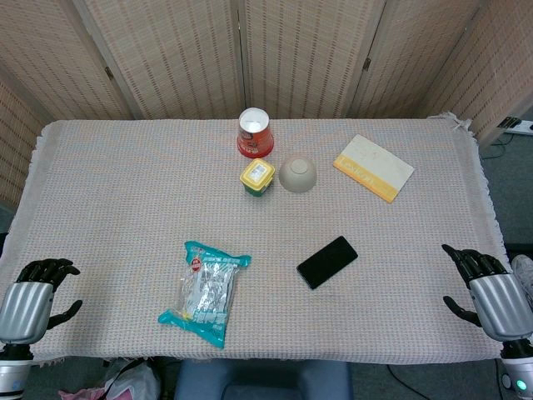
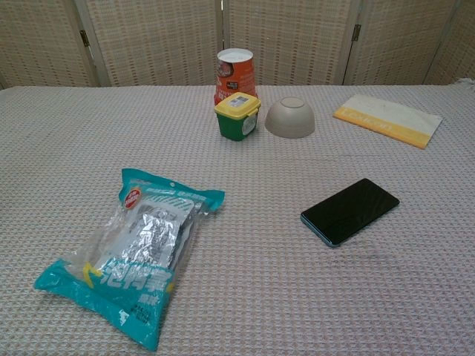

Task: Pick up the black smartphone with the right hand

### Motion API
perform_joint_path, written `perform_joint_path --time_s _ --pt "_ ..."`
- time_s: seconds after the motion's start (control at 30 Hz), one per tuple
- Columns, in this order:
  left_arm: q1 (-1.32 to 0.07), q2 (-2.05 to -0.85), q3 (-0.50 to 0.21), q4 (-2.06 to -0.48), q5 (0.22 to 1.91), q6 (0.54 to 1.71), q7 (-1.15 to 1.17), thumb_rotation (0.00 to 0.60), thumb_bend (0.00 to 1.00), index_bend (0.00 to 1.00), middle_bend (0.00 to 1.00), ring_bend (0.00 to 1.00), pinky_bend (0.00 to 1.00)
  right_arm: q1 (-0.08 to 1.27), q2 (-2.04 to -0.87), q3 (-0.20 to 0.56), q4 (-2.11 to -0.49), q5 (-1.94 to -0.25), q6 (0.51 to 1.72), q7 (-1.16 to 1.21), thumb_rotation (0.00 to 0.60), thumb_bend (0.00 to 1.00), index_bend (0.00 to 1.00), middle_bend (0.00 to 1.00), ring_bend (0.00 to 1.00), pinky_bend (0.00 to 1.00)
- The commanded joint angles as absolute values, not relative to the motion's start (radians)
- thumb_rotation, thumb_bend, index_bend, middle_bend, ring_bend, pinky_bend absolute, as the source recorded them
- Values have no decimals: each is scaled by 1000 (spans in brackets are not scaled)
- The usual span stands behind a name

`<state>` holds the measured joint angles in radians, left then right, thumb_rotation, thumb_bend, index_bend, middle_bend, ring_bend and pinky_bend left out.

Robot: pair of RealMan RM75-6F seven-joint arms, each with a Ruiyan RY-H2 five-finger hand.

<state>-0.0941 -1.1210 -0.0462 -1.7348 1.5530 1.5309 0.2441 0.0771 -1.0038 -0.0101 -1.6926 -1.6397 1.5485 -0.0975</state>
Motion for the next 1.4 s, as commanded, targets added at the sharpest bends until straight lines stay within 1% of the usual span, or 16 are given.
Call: perform_joint_path --time_s 0.03,0.2,0.37,0.47,0.57,0.67,0.77,0.93,1.0,1.2,1.4 --pt "-94 -1126 -50 -1728 1556 1538 244 600 198 400 328 270 257 76 -1006 -9 -1693 -1641 1548 -97 600 116 139 268 214 300" --pt "-94 -1131 -51 -1722 1554 1540 244 600 198 397 328 270 257 82 -1012 -3 -1687 -1645 1539 -96 600 116 142 269 214 300" --pt "-91 -1128 -50 -1725 1553 1543 240 600 198 396 328 270 257 109 -1021 6 -1685 -1656 1504 -108 600 116 148 272 214 300" --pt "-90 -1127 -48 -1727 1556 1544 243 600 197 397 328 270 257 143 -1040 15 -1680 -1652 1453 -125 600 124 169 282 214 300" --pt "-87 -1128 -47 -1729 1556 1549 246 600 198 397 328 270 257 188 -1065 17 -1674 -1649 1373 -159 600 137 181 293 214 300" --pt "-81 -1125 -45 -1730 1556 1556 244 600 198 397 328 270 257 237 -1100 25 -1654 -1638 1293 -170 600 137 190 296 214 300" --pt "-75 -1121 -45 -1729 1553 1563 241 600 198 397 328 270 257 276 -1142 35 -1624 -1625 1238 -200 600 133 191 297 214 300" --pt "-73 -1119 -42 -1729 1548 1559 246 600 198 397 328 270 257 332 -1221 50 -1568 -1597 1159 -265 600 75 201 299 215 300" --pt "-72 -1120 -44 -1730 1547 1562 244 600 198 397 328 270 257 360 -1252 55 -1543 -1578 1114 -262 600 71 202 299 215 300" --pt "-68 -1118 -45 -1724 1543 1564 234 600 197 397 328 270 257 428 -1341 73 -1457 -1553 1042 -263 600 71 202 299 215 300" --pt "-63 -1117 -43 -1717 1541 1566 228 600 198 397 328 270 257 483 -1414 74 -1394 -1547 993 -287 600 71 202 299 215 300"
